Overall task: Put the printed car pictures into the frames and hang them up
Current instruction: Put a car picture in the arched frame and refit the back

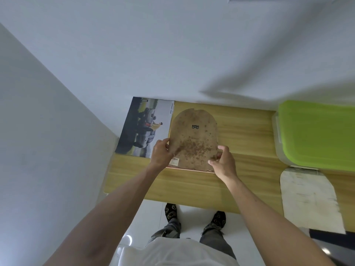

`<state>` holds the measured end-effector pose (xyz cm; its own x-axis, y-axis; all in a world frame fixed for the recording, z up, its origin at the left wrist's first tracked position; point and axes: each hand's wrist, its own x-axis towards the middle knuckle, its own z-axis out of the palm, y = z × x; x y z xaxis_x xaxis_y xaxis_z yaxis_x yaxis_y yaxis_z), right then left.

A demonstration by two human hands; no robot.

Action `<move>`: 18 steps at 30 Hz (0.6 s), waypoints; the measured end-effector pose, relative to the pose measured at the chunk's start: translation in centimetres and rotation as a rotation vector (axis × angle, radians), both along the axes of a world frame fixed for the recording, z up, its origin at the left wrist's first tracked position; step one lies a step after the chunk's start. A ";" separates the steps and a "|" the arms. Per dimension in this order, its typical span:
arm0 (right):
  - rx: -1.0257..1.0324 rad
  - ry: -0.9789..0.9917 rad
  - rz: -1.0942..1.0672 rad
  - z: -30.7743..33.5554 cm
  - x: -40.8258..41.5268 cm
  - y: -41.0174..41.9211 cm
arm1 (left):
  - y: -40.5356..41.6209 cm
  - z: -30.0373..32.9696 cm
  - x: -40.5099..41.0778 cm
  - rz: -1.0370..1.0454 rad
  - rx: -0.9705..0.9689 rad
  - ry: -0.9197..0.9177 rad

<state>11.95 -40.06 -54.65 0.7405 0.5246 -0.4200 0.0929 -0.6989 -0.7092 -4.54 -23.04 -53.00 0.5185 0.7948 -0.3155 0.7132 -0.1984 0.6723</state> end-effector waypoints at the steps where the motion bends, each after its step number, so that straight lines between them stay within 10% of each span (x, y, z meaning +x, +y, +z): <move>1: -0.009 -0.008 0.000 -0.1 -0.2 0.0 | 0.1 -0.1 -0.1 -0.004 -0.001 0.005; 18: -0.242 -0.055 0.065 0.9 -0.7 1.4 | 1.9 -2.2 -0.3 -0.065 0.012 0.100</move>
<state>11.25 -38.68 -53.72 0.7338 0.4610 -0.4990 0.1770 -0.8389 -0.5148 -4.81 -21.16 -55.25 0.5356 0.7643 -0.3591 0.7619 -0.2540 0.5958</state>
